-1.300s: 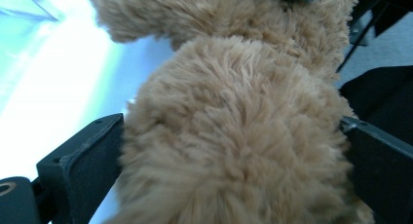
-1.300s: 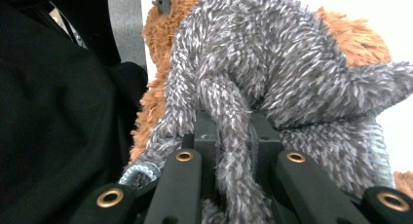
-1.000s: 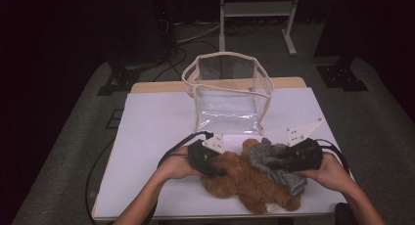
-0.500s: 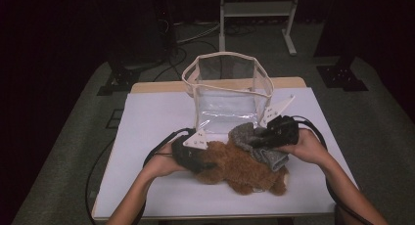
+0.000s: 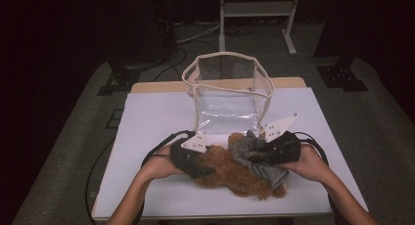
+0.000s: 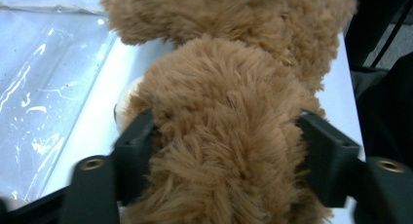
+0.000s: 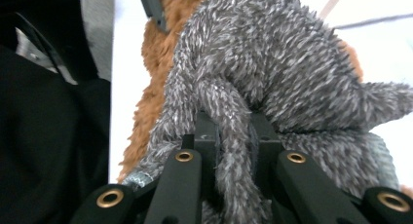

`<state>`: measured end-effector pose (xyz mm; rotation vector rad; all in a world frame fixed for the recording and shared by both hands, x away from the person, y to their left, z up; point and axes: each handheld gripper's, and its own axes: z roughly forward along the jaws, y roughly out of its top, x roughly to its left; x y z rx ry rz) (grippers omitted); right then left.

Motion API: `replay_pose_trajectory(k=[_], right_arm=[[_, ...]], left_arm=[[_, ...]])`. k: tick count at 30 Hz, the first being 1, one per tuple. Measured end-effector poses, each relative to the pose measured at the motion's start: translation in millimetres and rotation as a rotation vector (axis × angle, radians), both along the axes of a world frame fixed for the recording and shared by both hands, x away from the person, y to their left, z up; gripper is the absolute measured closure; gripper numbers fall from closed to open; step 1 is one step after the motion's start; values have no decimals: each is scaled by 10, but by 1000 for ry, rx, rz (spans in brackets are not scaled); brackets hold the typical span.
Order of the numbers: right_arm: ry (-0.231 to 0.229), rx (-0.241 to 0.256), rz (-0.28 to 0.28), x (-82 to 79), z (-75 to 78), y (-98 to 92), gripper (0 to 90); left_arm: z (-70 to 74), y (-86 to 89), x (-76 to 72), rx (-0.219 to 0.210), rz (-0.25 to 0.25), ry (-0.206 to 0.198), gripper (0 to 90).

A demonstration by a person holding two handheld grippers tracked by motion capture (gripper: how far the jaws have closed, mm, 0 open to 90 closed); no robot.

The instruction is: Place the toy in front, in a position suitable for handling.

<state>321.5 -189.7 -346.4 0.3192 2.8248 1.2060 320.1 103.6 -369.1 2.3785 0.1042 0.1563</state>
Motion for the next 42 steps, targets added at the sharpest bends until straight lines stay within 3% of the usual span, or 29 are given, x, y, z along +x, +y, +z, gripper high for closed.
replay_pose_trajectory(k=[5,7,9,16,20,24,29,32,35,37,39,42], right_arm=[[-43,-12,32,35,27,255,776],[-51,-21,28,32,53,246,777],[-53,-23,8,37,69,147,776],[-21,13,-154,13,39,-559,775],[-6,26,-172,-86,16,-710,773],[-6,34,-158,-113,-15,-651,772],[-2,40,-105,-34,-21,-419,771],[-23,15,-72,-3,12,-260,769],[-15,7,-73,29,29,-276,771],[-7,5,-96,55,17,-371,772],[12,2,-154,115,-11,-541,771],[32,38,-221,198,-5,-807,772]], left_arm=[[-22,43,-43,5,11,-30,409],[-25,66,-55,-9,21,-28,422],[-29,78,-71,-22,35,-27,426],[-37,101,-80,-31,51,-22,426],[-33,112,-90,-29,60,-21,425],[-31,129,-98,-27,65,-15,422],[-21,140,-136,-21,70,-4,400],[-14,129,-145,-7,66,-13,407],[-19,142,-148,-15,67,-7,412],[-19,139,-147,-18,65,-13,413],[-22,138,-142,-23,68,-13,412],[-33,159,-142,-34,57,-11,410]])
